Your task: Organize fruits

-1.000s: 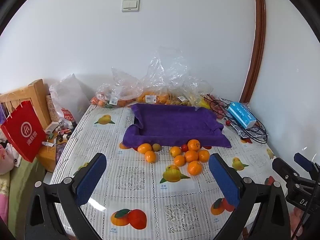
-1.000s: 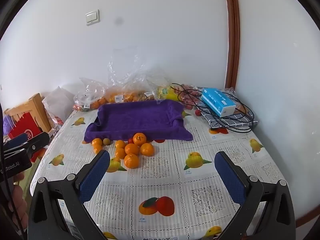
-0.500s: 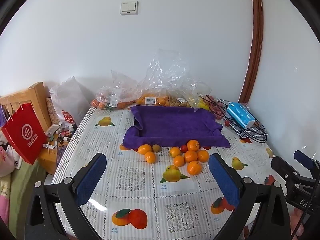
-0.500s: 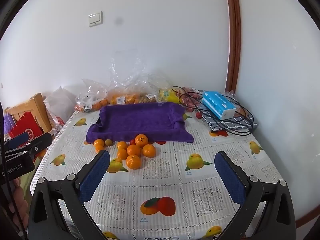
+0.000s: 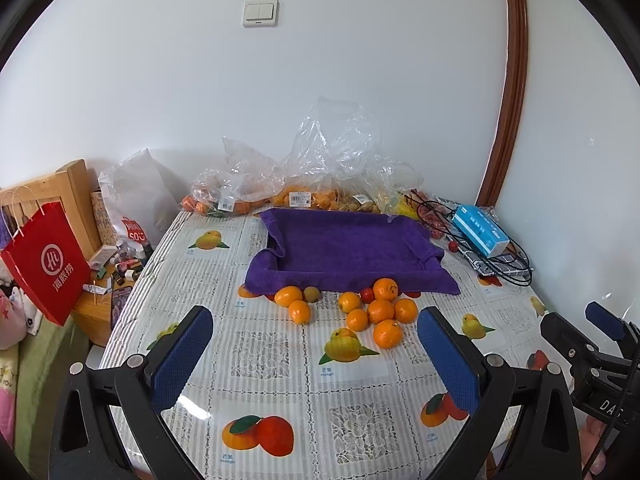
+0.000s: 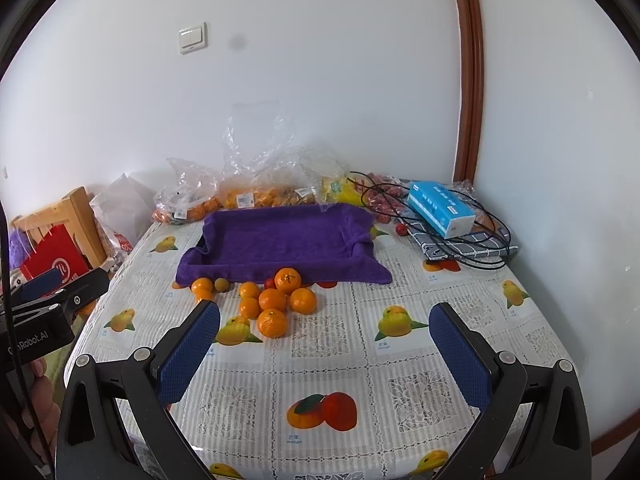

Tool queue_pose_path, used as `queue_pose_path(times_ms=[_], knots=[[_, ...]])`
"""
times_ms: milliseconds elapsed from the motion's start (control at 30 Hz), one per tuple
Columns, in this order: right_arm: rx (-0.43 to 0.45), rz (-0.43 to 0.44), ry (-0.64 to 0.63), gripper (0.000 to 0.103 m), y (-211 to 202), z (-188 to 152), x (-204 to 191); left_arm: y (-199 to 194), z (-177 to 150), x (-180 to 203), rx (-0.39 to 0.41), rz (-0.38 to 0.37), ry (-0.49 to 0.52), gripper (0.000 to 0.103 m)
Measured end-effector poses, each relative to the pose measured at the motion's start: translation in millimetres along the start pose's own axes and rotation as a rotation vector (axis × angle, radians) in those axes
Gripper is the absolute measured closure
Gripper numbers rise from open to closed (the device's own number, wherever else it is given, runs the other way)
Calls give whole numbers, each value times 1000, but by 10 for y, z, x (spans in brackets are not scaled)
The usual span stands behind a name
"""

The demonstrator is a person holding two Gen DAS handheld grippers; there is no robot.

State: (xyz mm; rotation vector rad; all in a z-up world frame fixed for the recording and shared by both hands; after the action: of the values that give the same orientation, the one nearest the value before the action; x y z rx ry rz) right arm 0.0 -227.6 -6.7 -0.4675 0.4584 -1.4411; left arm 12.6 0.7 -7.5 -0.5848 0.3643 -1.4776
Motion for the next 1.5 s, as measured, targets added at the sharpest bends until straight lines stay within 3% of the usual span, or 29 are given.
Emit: queue_pose_path(times_ms=[1500], knots=[[12,10,1,0,-38,-39,-101,-73,-77,-110,23,18,-12,1]])
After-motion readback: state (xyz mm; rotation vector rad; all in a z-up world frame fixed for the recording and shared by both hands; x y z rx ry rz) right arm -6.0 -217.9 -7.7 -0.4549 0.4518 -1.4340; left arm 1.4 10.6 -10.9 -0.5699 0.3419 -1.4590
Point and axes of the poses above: each gripper's, at about its wrist camera, not at the fingertips, and y roughly the way its jaws point, x to its right, z to its top, the point moved 2 cm from there along y, roughly the way its jaws point, and after that the axes turned 3 degrees about -y, right-handed, at the moved point
